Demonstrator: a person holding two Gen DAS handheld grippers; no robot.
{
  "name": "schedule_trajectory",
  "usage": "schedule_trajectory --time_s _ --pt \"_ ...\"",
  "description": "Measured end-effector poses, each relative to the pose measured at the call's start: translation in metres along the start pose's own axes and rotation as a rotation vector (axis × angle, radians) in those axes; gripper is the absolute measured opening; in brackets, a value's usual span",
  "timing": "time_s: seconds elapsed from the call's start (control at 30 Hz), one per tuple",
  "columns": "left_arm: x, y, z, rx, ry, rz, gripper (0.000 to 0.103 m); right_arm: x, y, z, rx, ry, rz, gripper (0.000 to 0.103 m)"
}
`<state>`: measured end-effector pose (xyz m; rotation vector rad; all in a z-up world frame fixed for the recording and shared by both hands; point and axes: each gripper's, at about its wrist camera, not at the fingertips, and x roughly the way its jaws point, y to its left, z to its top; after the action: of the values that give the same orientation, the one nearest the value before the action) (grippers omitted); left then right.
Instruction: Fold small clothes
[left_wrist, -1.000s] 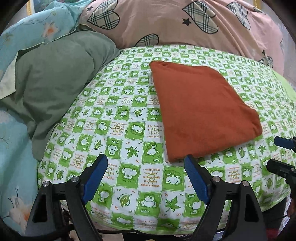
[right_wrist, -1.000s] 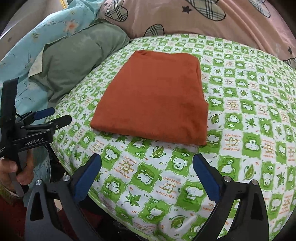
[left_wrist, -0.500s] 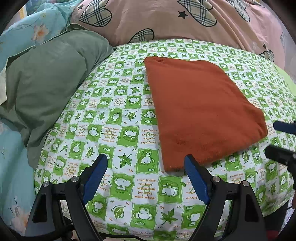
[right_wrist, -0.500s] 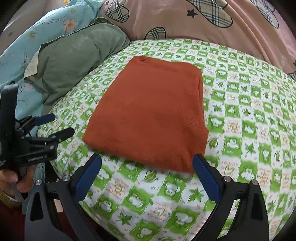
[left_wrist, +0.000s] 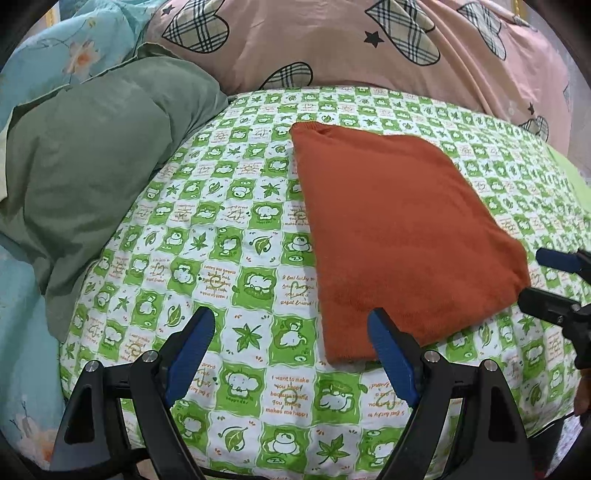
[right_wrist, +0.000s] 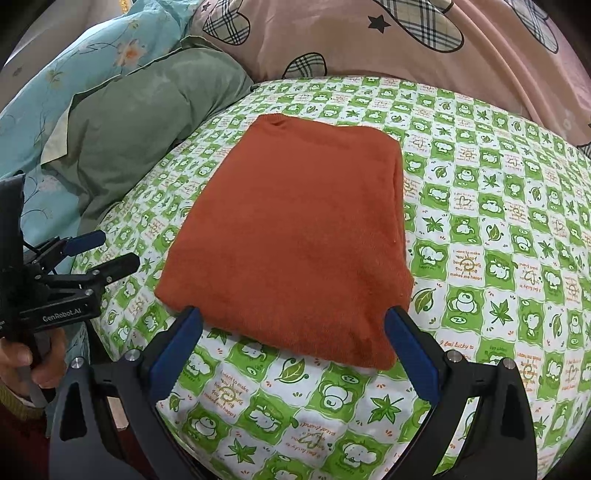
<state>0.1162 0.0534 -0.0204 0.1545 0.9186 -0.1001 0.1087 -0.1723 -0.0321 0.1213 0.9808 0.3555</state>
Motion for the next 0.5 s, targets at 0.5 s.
schedule_trajectory --time_s 0.5 --pt "-0.006 0.002 -0.005 -0.034 0.007 -0.032 0.087 -0.007 0.001 -0.010 0.046 -0.016 0.016 0.099"
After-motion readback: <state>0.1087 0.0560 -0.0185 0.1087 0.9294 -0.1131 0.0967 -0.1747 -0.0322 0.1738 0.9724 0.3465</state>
